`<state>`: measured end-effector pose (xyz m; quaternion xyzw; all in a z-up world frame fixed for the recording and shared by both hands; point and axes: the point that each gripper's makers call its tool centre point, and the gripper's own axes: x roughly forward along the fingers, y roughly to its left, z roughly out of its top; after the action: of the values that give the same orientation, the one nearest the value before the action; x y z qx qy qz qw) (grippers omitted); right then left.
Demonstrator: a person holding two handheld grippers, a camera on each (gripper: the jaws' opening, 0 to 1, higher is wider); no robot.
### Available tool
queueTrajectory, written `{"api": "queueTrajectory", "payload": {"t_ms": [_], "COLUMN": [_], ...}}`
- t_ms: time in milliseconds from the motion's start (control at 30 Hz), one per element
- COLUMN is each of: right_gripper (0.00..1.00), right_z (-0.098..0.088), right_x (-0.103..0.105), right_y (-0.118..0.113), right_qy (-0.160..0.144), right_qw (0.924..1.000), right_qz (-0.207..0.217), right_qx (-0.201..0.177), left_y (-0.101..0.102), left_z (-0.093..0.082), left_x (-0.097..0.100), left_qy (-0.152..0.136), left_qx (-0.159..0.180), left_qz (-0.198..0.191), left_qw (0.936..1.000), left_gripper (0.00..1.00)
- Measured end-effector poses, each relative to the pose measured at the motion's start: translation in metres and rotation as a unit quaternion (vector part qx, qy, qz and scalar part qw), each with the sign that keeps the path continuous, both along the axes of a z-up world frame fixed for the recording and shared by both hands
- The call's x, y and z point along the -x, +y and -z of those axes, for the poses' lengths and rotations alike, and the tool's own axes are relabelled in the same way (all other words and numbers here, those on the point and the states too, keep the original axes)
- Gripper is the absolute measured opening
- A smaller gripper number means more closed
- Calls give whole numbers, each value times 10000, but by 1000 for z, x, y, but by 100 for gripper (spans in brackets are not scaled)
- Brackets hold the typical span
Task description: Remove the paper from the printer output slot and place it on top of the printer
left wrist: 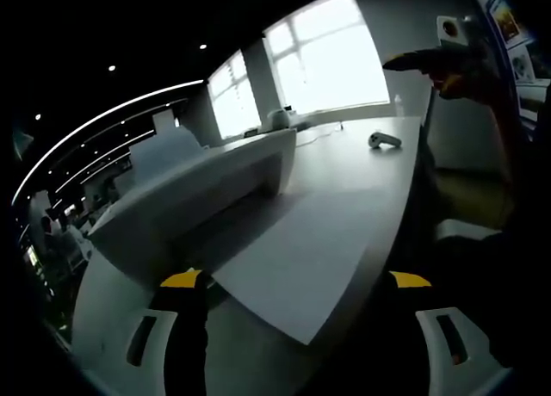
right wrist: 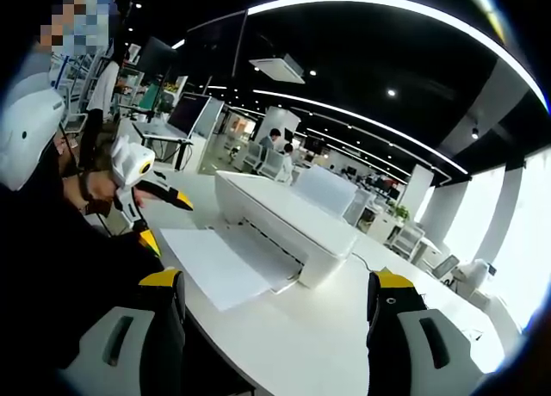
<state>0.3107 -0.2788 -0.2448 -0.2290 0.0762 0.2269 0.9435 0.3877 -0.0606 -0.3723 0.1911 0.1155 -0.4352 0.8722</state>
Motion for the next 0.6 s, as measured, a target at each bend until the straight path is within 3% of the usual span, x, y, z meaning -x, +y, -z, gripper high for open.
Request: {"api": "queueTrajectory", "payload": {"t_ms": [600], "right_gripper": [82], "right_z": [2], "right_x": [0], "right_y": [0], "right_qy": [13], "right_qw": [10000], "right_qz": [0], "right_qx": [3], "left_y": [-1], "left_z": [1], "left_x": [1], "left_qy": [3], "left_qx": [-7], "left_qz": [11], "left_qw": [10000], "left_gripper": [87]}}
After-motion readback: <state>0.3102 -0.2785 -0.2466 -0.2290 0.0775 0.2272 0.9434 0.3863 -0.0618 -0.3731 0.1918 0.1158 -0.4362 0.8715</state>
